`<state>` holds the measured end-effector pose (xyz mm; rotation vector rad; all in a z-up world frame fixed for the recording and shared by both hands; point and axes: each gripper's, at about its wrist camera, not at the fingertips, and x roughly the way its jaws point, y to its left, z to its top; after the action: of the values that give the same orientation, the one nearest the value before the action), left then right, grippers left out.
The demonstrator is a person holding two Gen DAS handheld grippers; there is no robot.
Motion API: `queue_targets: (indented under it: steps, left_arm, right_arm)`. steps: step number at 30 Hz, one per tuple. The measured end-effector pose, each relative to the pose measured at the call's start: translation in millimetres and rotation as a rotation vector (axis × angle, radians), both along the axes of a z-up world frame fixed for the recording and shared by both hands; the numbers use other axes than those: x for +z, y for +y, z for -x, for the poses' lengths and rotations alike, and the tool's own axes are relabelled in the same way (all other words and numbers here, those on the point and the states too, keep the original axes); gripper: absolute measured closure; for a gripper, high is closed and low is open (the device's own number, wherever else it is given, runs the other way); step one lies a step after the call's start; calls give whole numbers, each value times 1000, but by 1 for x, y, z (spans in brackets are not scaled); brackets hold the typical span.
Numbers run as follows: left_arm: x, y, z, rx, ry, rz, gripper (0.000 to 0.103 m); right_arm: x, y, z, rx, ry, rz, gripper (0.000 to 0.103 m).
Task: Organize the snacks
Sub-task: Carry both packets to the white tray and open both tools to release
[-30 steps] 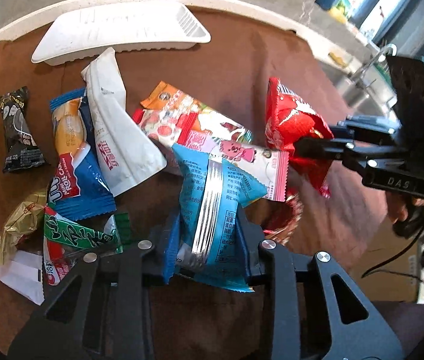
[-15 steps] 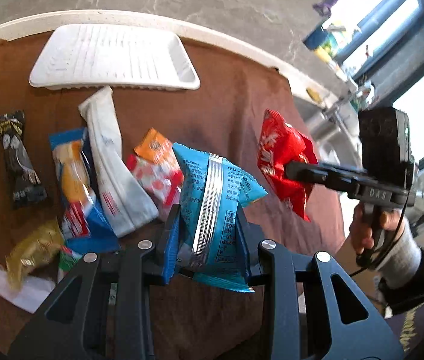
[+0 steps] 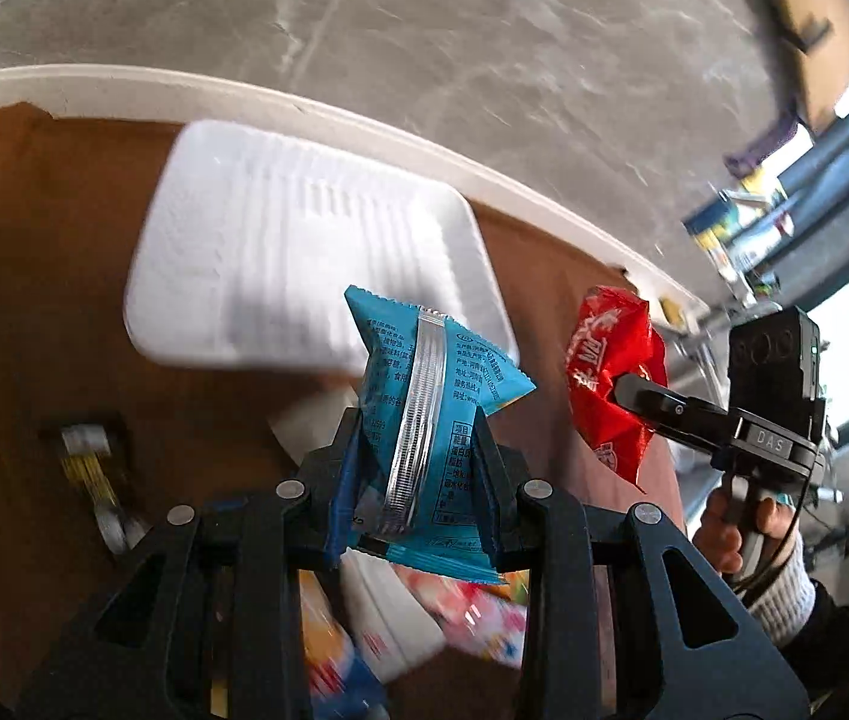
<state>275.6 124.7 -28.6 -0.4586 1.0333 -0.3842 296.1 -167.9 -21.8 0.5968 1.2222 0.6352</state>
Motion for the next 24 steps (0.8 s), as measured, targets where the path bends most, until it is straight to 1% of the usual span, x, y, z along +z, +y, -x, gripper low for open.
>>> queue_targets:
  steps: [3,6,8,9,10,11,12,13,14,16,18,19,21,22,23,24]
  left_arm:
    - [-4,18,-31,26,7,-2,73]
    - [-13,33,-62,56,14,-31,73]
    - [-20,45,-80,87,28,-53,73]
    - [-24,49,-85,95,29,-61,72]
    - [-29,54,-92,110,38,-71,71]
    - [-36,60,-102,123,57,-79,71]
    - [-42,65,-107,131,68,-78,64]
    - [-48,70,-111,143,77,-80,56]
    - [-52,75,-116,160,83,-89,54]
    - [-57,82,-120,166,85,-104,54]
    - [-55,85,-118,167,74,-104,54]
    - [-54,83,-115,165,66,-117,54]
    - [-46,80,-106,162,37,-165,53]
    - [-40,78,-97,165,22,-188,49]
    - [-33,78,-91,167,4,-215,47]
    - [-27,75,-82,165,-8,-224,47]
  right_arm:
    - [-15,6,-32,-40,36,-5,75]
    - [-28,11,-56,-59,57,8,75]
    - [-37,16,-73,-72,70,24,74]
    - [-43,19,-82,-75,72,40,71]
    - [-47,21,-90,-80,74,65,71]
    - [-51,24,-96,-84,79,85,67]
    - [-57,26,-103,-80,88,107,60]
    - [-60,28,-106,-83,88,125,47]
    - [-61,29,-109,-88,82,139,38]
    - [-60,30,-111,-86,57,164,38]
    - [-54,30,-111,-81,32,176,38]
    - [-50,29,-110,-80,19,174,38]
    - [-41,28,-104,-73,-9,176,38]
    - [-36,26,-98,-68,-29,181,38]
    - [-31,25,-92,-62,-43,184,38]
    - [-24,24,-84,-54,-60,187,37]
